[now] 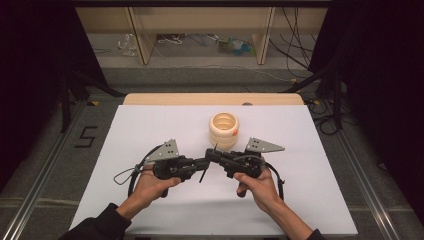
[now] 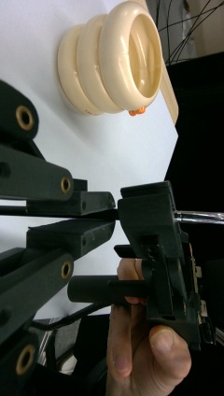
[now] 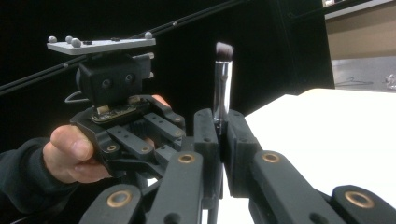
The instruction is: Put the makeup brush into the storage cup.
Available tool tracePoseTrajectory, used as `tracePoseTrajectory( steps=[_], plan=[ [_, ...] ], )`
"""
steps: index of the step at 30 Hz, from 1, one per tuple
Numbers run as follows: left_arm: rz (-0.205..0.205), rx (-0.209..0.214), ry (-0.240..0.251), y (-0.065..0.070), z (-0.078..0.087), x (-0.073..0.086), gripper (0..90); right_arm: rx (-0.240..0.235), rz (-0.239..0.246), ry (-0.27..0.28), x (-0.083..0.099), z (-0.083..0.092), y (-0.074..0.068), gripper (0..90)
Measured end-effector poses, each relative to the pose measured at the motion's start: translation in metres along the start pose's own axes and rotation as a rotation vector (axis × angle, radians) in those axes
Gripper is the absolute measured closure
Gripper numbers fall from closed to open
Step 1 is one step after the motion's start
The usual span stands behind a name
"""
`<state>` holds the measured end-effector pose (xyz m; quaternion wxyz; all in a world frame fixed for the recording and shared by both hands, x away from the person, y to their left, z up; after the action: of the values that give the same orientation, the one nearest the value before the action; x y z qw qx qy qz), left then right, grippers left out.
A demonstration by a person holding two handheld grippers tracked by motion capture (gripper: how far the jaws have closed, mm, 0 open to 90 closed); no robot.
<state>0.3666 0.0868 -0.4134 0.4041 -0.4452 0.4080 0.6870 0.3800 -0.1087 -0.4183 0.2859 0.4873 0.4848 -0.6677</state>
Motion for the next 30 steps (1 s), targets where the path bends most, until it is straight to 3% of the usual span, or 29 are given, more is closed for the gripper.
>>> tracePoseTrajectory(
  steps=[8, 13, 15, 21, 24, 26, 28, 30],
  plan=[
    [-0.008, -0.011, -0.006, 0.001, 0.004, 0.001, 68.0, 0.005, -0.001, -0.011, -0.001, 0.003, 0.0, 85.4],
    [-0.019, -0.041, -0.016, 0.002, 0.01, 0.007, 60.9, 0.014, 0.037, -0.007, -0.002, 0.005, 0.002, 85.3],
    [-0.042, -0.052, -0.022, 0.003, 0.013, 0.009, 58.5, 0.019, 0.048, -0.012, -0.002, 0.006, 0.002, 85.3],
    [-0.057, -0.082, -0.038, 0.005, 0.02, 0.014, 47.7, 0.033, 0.072, -0.016, -0.003, 0.007, 0.005, 85.3],
    [-0.101, -0.1, -0.05, 0.006, 0.023, 0.017, 42.5, 0.041, 0.086, -0.005, -0.004, 0.008, 0.006, 85.3],
    [-0.108, -0.111, -0.06, 0.005, 0.025, 0.019, 38.4, 0.049, 0.076, -0.016, -0.004, 0.011, 0.006, 85.3],
    [-0.1, -0.118, -0.06, 0.005, 0.026, 0.022, 36.6, 0.052, 0.093, -0.015, -0.005, 0.012, 0.007, 85.3],
    [-0.125, -0.127, -0.079, 0.004, 0.028, 0.024, 35.8, 0.06, 0.089, -0.011, -0.005, 0.013, 0.007, 85.2]
  ],
)
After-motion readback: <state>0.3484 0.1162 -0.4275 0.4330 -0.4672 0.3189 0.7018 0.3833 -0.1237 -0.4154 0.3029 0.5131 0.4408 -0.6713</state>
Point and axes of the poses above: each handheld gripper's, and its own axes: z roughly backward along the jaws, x roughly out of its underside, y roughly to its right, the point moved 3 cm from there along -z, roughly forward along the jaws, and after that the axes turned 3 degrees about x, right-handed, at the moved point
